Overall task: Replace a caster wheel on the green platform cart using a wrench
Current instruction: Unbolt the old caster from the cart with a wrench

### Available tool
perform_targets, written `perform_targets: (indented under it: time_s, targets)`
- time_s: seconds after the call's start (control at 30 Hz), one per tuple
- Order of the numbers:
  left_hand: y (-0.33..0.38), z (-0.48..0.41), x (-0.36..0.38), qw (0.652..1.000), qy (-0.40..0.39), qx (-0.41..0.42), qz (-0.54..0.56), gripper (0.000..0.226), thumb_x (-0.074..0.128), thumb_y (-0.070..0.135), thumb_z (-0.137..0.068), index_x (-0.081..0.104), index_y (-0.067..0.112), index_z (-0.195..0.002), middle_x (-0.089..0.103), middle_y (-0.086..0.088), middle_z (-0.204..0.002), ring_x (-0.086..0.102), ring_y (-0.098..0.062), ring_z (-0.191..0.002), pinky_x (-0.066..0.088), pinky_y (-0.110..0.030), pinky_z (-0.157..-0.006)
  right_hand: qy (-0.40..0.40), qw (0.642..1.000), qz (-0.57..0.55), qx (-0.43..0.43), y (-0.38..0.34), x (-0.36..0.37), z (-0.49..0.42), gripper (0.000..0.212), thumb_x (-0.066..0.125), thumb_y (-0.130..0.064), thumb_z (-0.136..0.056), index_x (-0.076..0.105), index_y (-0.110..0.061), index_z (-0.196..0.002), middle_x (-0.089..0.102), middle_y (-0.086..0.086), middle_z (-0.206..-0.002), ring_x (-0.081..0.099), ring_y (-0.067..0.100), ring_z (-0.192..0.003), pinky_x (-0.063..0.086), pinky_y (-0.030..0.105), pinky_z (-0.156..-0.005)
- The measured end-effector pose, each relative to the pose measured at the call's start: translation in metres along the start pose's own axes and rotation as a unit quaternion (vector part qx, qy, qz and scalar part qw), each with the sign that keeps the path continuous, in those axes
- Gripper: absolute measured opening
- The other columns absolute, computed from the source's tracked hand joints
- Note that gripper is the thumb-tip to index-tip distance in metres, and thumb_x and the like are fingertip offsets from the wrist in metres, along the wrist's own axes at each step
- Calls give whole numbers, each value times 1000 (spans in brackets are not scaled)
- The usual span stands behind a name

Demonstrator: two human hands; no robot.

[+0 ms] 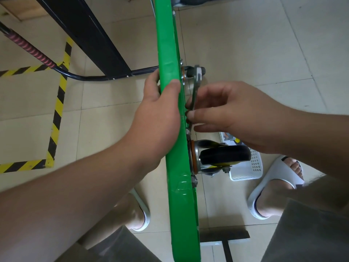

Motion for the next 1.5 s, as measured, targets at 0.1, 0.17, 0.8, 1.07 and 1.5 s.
perform_targets:
  time_s: [0.1, 0.17, 0.8, 1.07, 1.5]
  targets:
    - [1, 1, 0, 1000, 0, -2, -3, 35, 41, 45, -106, 45, 56, -139, 68, 10, -87, 66, -6, -69, 52, -24, -56, -17, 998, 36, -42, 3, 0, 9, 21, 79, -5, -83, 73, -7, -103, 77, 13, -99, 74, 26, -95, 57, 48, -98]
    - [2, 2, 1, 1000, -4, -5, -5, 35, 41, 45, -107, 44, 56, -140, 68, 6, -91, 67, -11, -75, 54, -26, -57, -26, 996, 58, -61, 5, -1, 11, 24, 79, -4, -83, 73, -6, -106, 78, 11, -100, 74, 29, -100, 55, 48, -101]
    - [-4, 1, 1, 998, -42, -28, 45, 33, 43, 38, -105, 56, 44, -135, 67, -10, -104, 60, -21, -80, 49, -32, -60, 94, 994, -14, 53, 3, -15, -42, 22, 66, -13, -98, 65, 5, -111, 72, 25, -103, 78, 31, -80, 65, 36, -73]
    - [-9, 6, -1, 997, -50, -25, 44, 30, 42, 36, -104, 58, 47, -127, 63, -1, -90, 59, -16, -72, 47, -30, -56, 78, 991, -30, 109, 19, -8, -51, 23, 64, -11, -100, 63, 9, -110, 72, 28, -105, 76, 37, -87, 65, 41, -78]
    - [-10, 7, -1, 999, -35, -18, 34, 32, 42, 37, -104, 54, 50, -131, 65, 5, -84, 61, -8, -61, 48, -31, -58, 49, 997, -32, 55, 10, 2, -36, 21, 74, -15, -93, 68, -4, -110, 72, 27, -107, 74, 40, -94, 63, 43, -85]
Point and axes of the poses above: each hand's wrist, its own z-axis away from the middle knuckle, its own x-axis out of the palm, y = z × x, the point moved 1 cm from there along -z, towards the middle knuckle
